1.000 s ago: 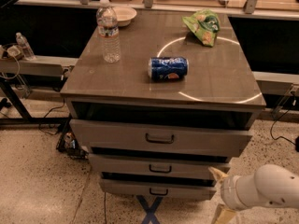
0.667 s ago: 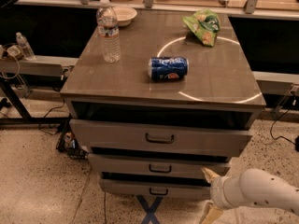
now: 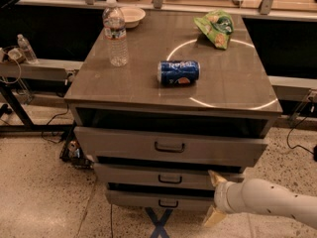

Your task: Open middle drawer

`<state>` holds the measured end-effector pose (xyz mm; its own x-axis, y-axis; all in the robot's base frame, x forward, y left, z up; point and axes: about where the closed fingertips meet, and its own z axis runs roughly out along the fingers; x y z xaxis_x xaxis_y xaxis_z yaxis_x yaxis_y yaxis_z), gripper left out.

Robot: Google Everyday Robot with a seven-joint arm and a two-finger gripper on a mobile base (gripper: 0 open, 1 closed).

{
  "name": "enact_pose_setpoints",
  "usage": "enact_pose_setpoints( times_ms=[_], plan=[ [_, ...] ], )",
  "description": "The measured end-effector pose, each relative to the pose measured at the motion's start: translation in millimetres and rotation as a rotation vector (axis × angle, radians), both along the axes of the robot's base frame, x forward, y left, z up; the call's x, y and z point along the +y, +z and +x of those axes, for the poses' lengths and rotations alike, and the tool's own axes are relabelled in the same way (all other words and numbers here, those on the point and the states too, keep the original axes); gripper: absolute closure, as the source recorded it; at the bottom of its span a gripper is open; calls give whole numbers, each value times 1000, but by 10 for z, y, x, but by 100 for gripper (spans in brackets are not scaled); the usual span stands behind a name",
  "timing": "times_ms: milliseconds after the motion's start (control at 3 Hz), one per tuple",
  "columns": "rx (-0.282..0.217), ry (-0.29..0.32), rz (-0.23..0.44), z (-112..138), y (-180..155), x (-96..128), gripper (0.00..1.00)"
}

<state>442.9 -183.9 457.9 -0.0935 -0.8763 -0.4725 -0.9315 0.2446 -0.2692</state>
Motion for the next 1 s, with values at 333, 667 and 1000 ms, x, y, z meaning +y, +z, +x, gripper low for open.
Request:
enact_pose_setpoints(
  times_ms=[333, 667, 1000],
  plan=[
    [-31, -10, -8, 256, -84, 84, 0],
    [-30, -4, -18, 417, -238, 143, 0],
    [-21, -15, -26, 540, -391, 110, 3]
  ],
)
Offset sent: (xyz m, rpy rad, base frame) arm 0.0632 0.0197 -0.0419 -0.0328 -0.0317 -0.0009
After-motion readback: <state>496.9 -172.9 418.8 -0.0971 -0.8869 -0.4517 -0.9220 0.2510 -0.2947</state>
